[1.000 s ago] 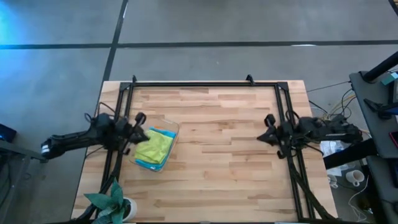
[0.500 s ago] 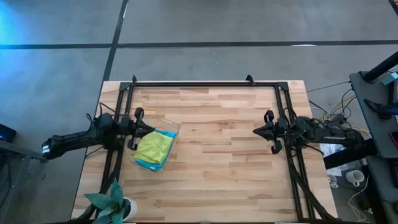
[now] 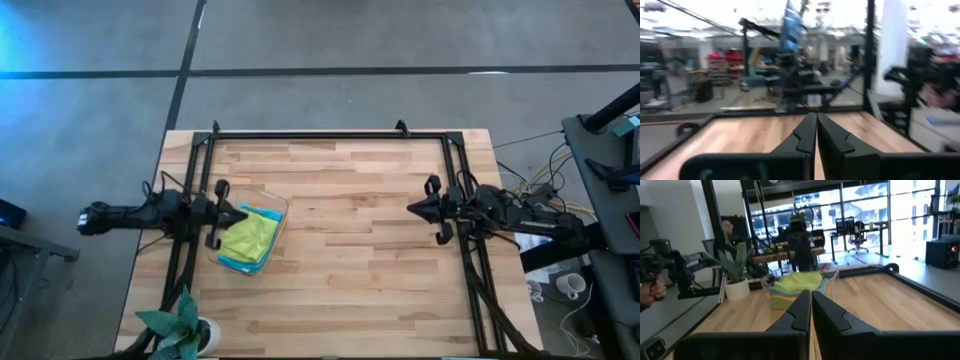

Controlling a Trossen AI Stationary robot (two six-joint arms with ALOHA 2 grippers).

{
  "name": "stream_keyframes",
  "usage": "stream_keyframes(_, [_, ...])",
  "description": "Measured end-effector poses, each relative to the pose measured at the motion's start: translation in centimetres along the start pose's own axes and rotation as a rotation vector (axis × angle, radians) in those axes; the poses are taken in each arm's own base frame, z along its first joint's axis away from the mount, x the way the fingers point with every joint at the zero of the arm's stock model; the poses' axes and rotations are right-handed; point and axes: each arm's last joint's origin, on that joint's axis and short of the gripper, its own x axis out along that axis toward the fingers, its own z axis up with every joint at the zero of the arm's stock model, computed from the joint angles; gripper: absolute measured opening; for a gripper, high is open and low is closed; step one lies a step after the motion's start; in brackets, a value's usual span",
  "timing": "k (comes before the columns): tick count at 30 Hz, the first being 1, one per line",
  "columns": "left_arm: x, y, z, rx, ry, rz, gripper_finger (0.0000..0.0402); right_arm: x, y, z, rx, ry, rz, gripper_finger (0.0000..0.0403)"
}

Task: Fold microfiber towels
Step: Return to Home Position

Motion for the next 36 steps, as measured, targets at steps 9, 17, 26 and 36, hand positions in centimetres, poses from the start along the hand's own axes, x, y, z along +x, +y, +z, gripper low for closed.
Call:
stream_keyframes(9, [0.1,-0.1,-0.3,0.051,0.029,0.033,0.0,0.4,-0.7,-1.7,-0.115,0.186,-0.139,0.0013])
stream_keyframes(17, [0.0,0.6,-1.0,0.055,0.11,0.272,0.0,0.8,-1.0,-2.7,0.02,0.287,-0.173,0.0013])
stream_keyframes(26, [0.0,0.7,-1.2,0.065,0.136,0.329,0.0,1.3,-0.3,-1.1,-0.02,0.127,0.031,0.0013])
stream_keyframes(36, [0.0,0.2,-1.4,0.057,0.143,0.129,0.0,0.0,0.5,-0.3,-0.065,0.041,0.169,0.0013])
